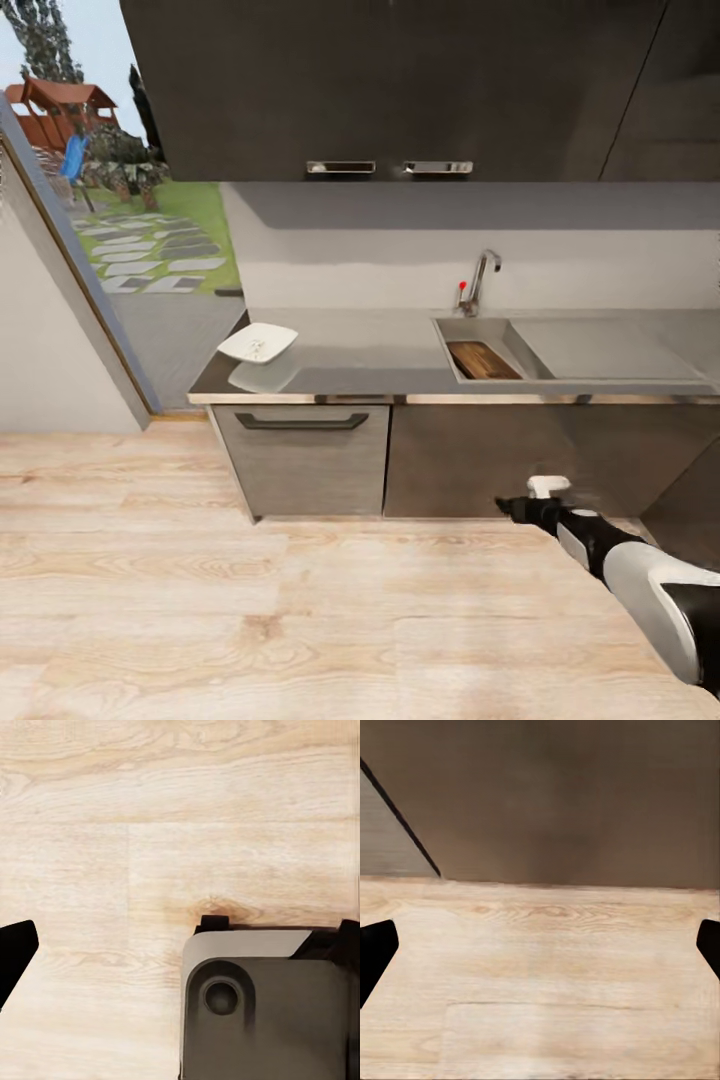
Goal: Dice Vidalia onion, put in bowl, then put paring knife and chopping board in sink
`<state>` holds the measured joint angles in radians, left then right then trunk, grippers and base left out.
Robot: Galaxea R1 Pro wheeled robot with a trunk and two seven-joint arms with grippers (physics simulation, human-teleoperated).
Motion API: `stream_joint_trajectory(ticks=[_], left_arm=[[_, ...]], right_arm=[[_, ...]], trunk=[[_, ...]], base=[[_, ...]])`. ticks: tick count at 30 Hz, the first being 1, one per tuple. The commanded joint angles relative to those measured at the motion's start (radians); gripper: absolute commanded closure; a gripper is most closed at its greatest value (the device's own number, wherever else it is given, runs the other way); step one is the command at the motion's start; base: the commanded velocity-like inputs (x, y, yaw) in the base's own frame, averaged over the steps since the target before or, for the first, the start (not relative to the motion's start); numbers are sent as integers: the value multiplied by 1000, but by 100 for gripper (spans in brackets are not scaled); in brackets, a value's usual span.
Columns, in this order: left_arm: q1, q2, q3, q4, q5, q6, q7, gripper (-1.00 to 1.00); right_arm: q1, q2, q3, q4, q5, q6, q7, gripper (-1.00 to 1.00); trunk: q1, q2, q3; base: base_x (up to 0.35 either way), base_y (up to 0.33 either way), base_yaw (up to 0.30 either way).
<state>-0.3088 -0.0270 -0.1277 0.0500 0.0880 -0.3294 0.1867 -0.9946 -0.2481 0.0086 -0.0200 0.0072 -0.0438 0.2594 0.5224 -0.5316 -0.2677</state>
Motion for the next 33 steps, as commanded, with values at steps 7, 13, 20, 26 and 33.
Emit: stream_joint_trajectory(ticks=[7, 13, 20, 26, 33], left_arm=[[-1, -5, -6, -184, 14, -5, 11, -100], [-1, 22, -8, -197, 17, -14, 8, -100], [-1, 30, -10, -184, 18, -16, 8, -100], [-1, 31, -10, -177, 18, -16, 8, -100], [-1, 26, -10, -153, 17, -17, 6, -100]], right_arm=[[414, 139, -2, 5, -2, -388, -200, -100], [590, 212, -6, 4, -21, -595, -273, -100], [604, 215, -10, 3, -82, -621, -339, -100], [605, 216, -10, 3, -87, -622, -342, -100], [605, 214, -10, 2, -87, -620, -342, -100]], trunk=[[0, -1, 10], [0, -1, 19], [0, -1, 30], [0, -1, 40], [0, -1, 51]], base=[[0, 0, 45], [0, 0, 62], [0, 0, 9], [0, 0, 0], [0, 0, 0]])
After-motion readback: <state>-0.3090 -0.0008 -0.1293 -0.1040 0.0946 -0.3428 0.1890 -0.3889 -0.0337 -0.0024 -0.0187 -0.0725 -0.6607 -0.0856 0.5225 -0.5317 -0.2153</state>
